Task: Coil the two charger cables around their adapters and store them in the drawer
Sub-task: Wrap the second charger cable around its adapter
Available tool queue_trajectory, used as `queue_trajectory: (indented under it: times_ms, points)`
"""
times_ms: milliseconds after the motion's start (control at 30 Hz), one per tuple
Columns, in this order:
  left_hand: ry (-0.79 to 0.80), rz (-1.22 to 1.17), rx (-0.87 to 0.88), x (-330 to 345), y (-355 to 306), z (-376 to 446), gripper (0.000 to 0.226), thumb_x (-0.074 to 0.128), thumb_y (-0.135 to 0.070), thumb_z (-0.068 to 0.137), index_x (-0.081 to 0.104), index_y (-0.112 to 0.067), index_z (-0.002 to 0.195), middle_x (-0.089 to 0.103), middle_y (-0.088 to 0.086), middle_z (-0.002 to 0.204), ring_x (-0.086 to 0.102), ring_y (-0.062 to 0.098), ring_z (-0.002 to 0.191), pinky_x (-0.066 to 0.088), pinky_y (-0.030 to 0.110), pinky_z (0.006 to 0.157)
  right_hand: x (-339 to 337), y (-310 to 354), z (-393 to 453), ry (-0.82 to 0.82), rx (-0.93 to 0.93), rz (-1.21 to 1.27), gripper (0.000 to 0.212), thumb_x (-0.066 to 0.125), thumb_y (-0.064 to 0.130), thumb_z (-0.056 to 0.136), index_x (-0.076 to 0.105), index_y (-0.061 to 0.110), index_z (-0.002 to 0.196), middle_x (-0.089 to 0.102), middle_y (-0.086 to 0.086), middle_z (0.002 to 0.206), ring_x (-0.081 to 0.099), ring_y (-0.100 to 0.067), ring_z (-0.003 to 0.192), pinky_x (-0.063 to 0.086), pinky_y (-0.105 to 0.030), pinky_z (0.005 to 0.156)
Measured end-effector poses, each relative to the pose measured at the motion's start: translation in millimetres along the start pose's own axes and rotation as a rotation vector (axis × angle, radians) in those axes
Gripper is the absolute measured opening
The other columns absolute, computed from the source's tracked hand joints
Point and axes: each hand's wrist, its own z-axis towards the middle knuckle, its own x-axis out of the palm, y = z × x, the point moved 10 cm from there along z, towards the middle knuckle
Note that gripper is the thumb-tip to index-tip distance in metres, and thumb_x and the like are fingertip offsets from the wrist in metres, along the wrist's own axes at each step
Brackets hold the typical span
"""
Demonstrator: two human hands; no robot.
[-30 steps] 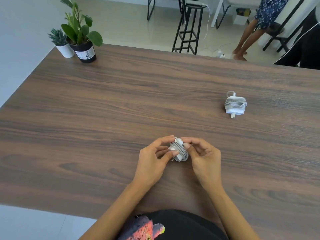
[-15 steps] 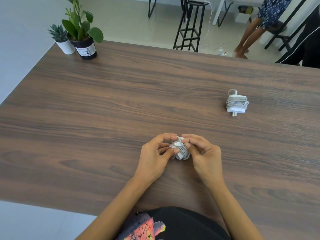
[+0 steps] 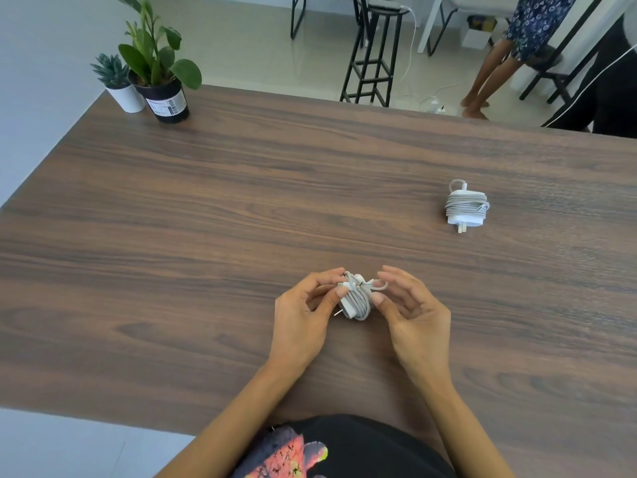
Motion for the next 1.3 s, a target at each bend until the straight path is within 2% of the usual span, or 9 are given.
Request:
queue_trajectory:
  times_ms: [67, 167, 300, 500, 633, 800, 967, 1167, 1300]
  points:
    - [-0.006, -0.018, 0.002, -2, 1, 0, 0.009, 0.066, -0.001, 0.084, 0.068, -0.005, 0.090, 0.070, -0.004, 0.107, 0.068, 0.008, 0.097, 0.050, 0.012, 0.077, -6, -1, -2, 0.012, -0.013, -0.103, 0.038, 0.075, -0.002, 0.074, 0.069, 0.026, 0.098, 0.067, 0.001, 0.109, 0.067, -0.010, 0.089, 0.053, -0.018, 0.072]
    - [-0.004, -0.050, -0.008, -1, 4, -1, 0.009, 0.064, 0.000, 0.084, 0.068, -0.003, 0.092, 0.071, -0.003, 0.107, 0.067, 0.006, 0.099, 0.050, 0.012, 0.078, -6, -6, -7, 0.050, 0.006, -0.200, 0.038, 0.079, 0.005, 0.071, 0.069, 0.028, 0.100, 0.070, 0.007, 0.102, 0.067, -0.011, 0.087, 0.054, -0.025, 0.075]
    - [0.003, -0.024, 0.000, 1, 4, -2, 0.010, 0.064, -0.003, 0.085, 0.069, -0.008, 0.093, 0.072, -0.004, 0.106, 0.066, 0.007, 0.102, 0.051, 0.016, 0.083, -5, -10, -8, 0.073, 0.024, -0.170, 0.039, 0.080, 0.003, 0.069, 0.067, 0.025, 0.099, 0.068, 0.012, 0.110, 0.067, -0.009, 0.099, 0.052, -0.020, 0.088]
    - [-0.015, -0.024, 0.000, -3, 6, -2, 0.011, 0.063, -0.003, 0.086, 0.068, -0.011, 0.091, 0.072, -0.004, 0.106, 0.066, 0.008, 0.102, 0.051, 0.019, 0.087, 8, -18, -14, 0.165, 0.060, -0.162, 0.060, 0.084, 0.004, 0.062, 0.059, 0.023, 0.113, 0.066, 0.006, 0.118, 0.064, -0.008, 0.108, 0.050, -0.029, 0.097]
    - [0.000, -0.038, -0.020, 1, 7, -1, 0.009, 0.062, 0.000, 0.086, 0.065, -0.008, 0.089, 0.071, -0.002, 0.108, 0.066, 0.006, 0.103, 0.050, 0.018, 0.090, 12, -15, -15, 0.179, 0.029, -0.170, 0.052, 0.082, 0.003, 0.066, 0.056, 0.018, 0.109, 0.065, 0.005, 0.121, 0.065, -0.007, 0.106, 0.051, -0.032, 0.096]
    - [0.044, -0.032, -0.037, 5, 7, 6, 0.013, 0.063, -0.001, 0.086, 0.064, -0.014, 0.084, 0.070, -0.001, 0.108, 0.066, 0.004, 0.103, 0.051, 0.020, 0.090, 12, -16, -13, 0.179, 0.050, -0.132, 0.051, 0.080, 0.003, 0.070, 0.057, 0.017, 0.113, 0.069, 0.004, 0.114, 0.066, -0.007, 0.103, 0.052, -0.030, 0.093]
    - [0.091, 0.050, -0.018, 5, 2, 13, 0.012, 0.062, -0.002, 0.087, 0.063, -0.013, 0.083, 0.070, -0.002, 0.104, 0.066, 0.001, 0.100, 0.051, 0.014, 0.082, 12, -19, -9, 0.173, 0.075, -0.083, 0.048, 0.078, -0.001, 0.071, 0.058, 0.019, 0.110, 0.071, 0.004, 0.111, 0.067, -0.009, 0.104, 0.052, -0.029, 0.093]
    - [0.111, 0.104, -0.019, 2, 4, 19, 0.013, 0.063, -0.002, 0.086, 0.064, -0.014, 0.082, 0.071, -0.004, 0.103, 0.067, 0.005, 0.100, 0.053, 0.024, 0.088, 12, -18, -9, 0.172, 0.065, -0.096, 0.048, 0.077, -0.001, 0.072, 0.057, 0.018, 0.113, 0.070, 0.003, 0.113, 0.066, -0.009, 0.105, 0.052, -0.029, 0.094]
    - [0.145, 0.104, -0.014, 5, 0, 17, 0.005, 0.066, -0.005, 0.085, 0.065, -0.010, 0.087, 0.070, -0.004, 0.107, 0.067, 0.003, 0.099, 0.051, 0.017, 0.086, 12, -17, -10, 0.171, 0.044, -0.139, 0.052, 0.078, 0.001, 0.073, 0.057, 0.020, 0.116, 0.069, 0.006, 0.114, 0.066, -0.007, 0.104, 0.052, -0.031, 0.094]
